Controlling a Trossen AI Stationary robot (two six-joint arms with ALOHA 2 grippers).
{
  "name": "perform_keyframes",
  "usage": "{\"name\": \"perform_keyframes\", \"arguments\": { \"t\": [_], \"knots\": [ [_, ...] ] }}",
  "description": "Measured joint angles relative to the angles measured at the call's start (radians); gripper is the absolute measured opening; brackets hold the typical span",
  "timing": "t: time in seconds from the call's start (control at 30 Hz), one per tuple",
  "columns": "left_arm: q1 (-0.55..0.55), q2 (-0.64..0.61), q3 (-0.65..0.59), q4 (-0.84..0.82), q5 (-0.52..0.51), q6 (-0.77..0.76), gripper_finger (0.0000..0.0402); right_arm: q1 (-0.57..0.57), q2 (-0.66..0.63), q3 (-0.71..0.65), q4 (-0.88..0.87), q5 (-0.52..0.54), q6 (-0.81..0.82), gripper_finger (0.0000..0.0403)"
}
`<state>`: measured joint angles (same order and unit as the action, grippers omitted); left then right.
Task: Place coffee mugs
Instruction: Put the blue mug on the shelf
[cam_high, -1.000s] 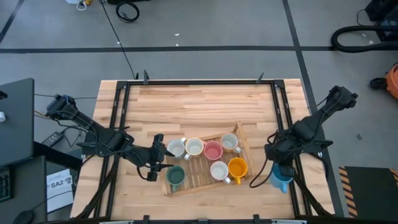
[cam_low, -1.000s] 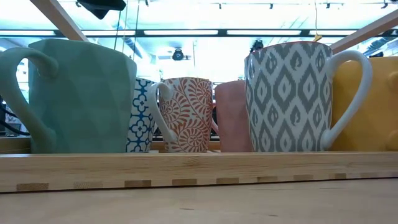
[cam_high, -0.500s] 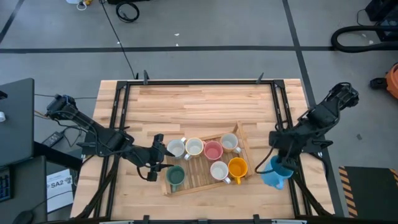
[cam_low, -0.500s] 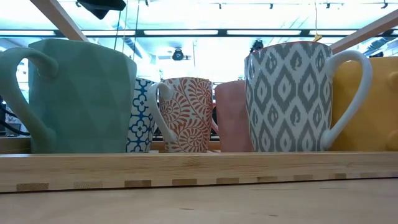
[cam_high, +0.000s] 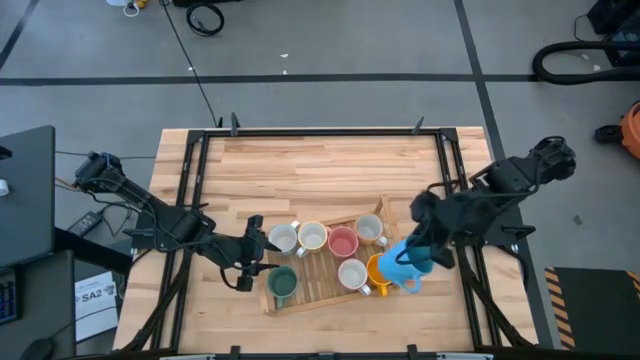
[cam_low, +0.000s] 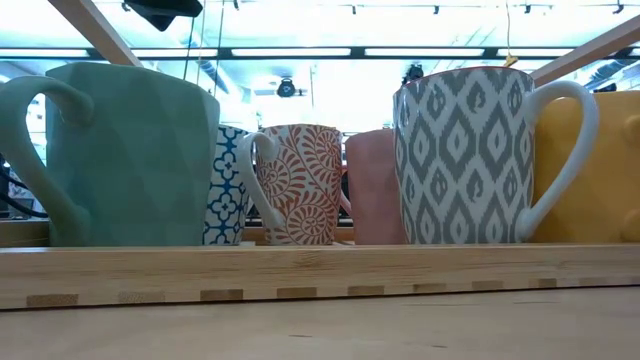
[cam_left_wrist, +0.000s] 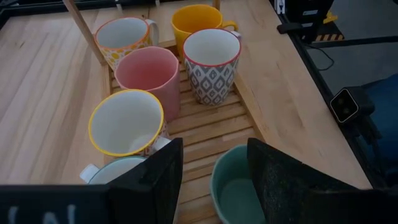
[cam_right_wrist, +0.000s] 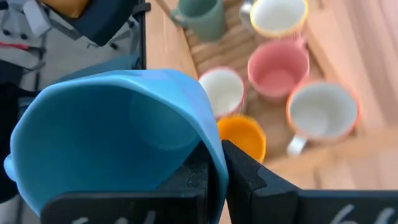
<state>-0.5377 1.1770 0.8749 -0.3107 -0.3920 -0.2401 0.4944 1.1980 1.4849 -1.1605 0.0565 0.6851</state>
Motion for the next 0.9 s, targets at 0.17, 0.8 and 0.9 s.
{"name": "perform_keyframes", "arguments": {
  "t": [0.17,0.8,0.9],
  "knots": [
    [0.000,0.000,0.000,0.000,0.000,0.000,0.0185,-0.076,0.110,0.043,0.064,-0.024,-0.176,0.0032],
    [0.000,0.000,0.000,0.000,0.000,0.000,0.0185,-0.214,0.562,0.394,0.091,-0.104,-0.681,0.0032],
    [0.000,0.000,0.000,0.000,0.000,0.000,0.0185,-0.223,0.605,0.400,0.095,-0.101,-0.711,0.0032]
  ]
}}
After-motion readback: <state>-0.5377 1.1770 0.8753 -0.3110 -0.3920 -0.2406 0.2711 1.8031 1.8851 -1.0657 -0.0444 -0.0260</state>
